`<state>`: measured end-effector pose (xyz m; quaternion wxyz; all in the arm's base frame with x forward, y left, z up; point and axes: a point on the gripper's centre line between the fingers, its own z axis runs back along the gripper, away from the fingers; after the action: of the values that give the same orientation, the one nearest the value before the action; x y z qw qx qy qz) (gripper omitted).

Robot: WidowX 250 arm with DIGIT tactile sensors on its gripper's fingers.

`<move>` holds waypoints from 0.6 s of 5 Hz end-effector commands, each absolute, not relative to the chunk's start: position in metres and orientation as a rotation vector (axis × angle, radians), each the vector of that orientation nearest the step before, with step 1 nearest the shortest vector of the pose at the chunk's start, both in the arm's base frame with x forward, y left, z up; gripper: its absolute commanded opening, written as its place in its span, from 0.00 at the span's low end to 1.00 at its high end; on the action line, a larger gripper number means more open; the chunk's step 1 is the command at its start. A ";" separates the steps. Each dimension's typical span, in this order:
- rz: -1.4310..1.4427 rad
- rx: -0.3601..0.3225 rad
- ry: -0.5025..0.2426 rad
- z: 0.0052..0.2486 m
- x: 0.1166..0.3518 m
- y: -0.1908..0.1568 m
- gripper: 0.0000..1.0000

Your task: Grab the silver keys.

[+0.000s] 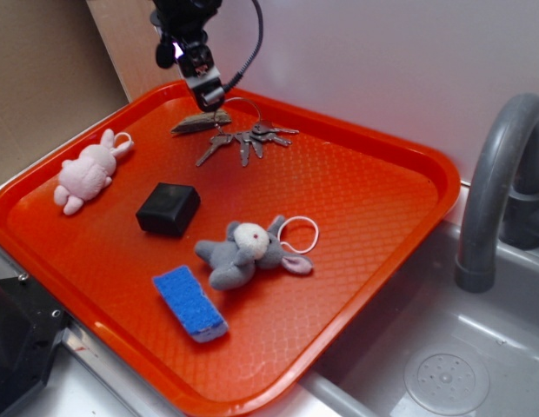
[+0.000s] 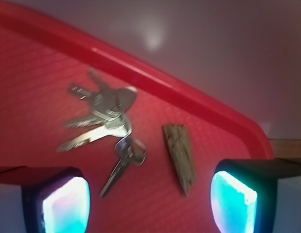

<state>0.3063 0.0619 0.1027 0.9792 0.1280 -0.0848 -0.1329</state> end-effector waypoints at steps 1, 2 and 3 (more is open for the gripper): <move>-0.210 0.336 -0.228 0.074 0.335 0.051 1.00; -0.208 0.287 -0.229 0.061 0.340 0.048 0.44; -0.229 0.258 -0.250 0.061 0.337 0.051 0.00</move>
<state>0.3319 0.0451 0.0427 0.9807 0.1202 -0.0979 -0.1191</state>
